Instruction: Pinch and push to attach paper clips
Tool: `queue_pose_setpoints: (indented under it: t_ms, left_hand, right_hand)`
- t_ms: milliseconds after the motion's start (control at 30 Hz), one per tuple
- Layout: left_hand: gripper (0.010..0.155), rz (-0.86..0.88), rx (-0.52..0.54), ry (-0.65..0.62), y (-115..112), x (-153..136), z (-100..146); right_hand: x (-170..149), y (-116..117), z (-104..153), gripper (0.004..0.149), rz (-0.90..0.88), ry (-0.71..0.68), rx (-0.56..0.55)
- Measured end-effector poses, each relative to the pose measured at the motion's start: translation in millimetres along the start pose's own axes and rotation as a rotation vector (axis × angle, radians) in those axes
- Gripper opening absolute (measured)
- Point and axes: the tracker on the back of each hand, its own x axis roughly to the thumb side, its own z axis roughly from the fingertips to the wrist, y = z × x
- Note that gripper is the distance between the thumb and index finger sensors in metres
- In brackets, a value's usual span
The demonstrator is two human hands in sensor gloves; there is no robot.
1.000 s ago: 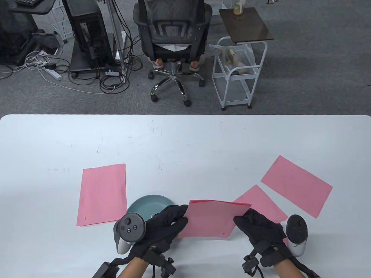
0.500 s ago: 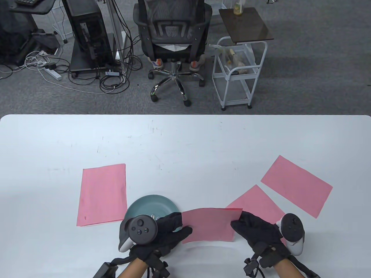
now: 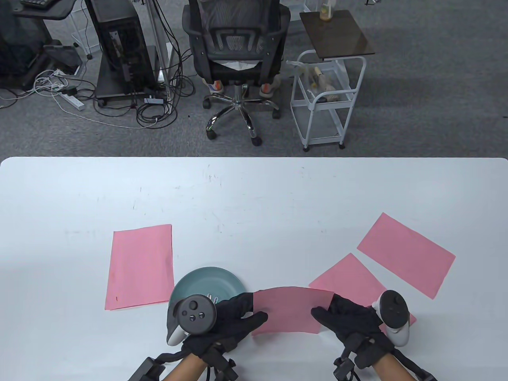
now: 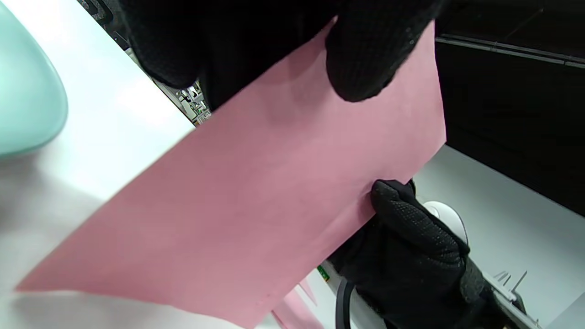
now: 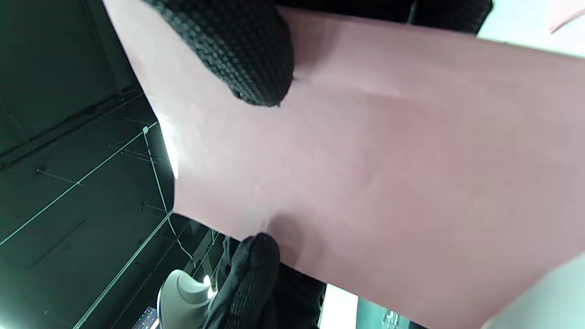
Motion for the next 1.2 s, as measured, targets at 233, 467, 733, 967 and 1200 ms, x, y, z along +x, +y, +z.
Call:
queue_pose_setpoints:
  t_ms: [233,467,733,967,1200]
  left_hand:
    - [0.046,0.023,-0.005,-0.022,0.6,-0.7,-1.0]
    - [0.047,0.030,-0.019,-0.019,1.9,-2.9,-1.3]
    - [0.042,0.006,0.002,-0.042,2.4,2.9,0.8]
    - [0.044,0.017,-0.038,-0.036,3.8,-1.7,-1.1]
    - [0.043,0.006,-0.050,-0.039,4.2,-1.7,-1.5]
  right_hand:
    - [0.3,1.0,-0.6,0.040,-0.029,-0.017,0.021]
    - [-1.2,1.8,-0.5,0.044,-0.050,-0.024,0.023]
    - [1.1,3.3,-0.2,0.039,-0.038,-0.053,0.004]
    - [-1.4,2.2,-1.6,0.042,-0.050,-0.041,0.010]
    - [-0.8,3.4,-1.6,0.039,-0.008,-0.041,0.000]
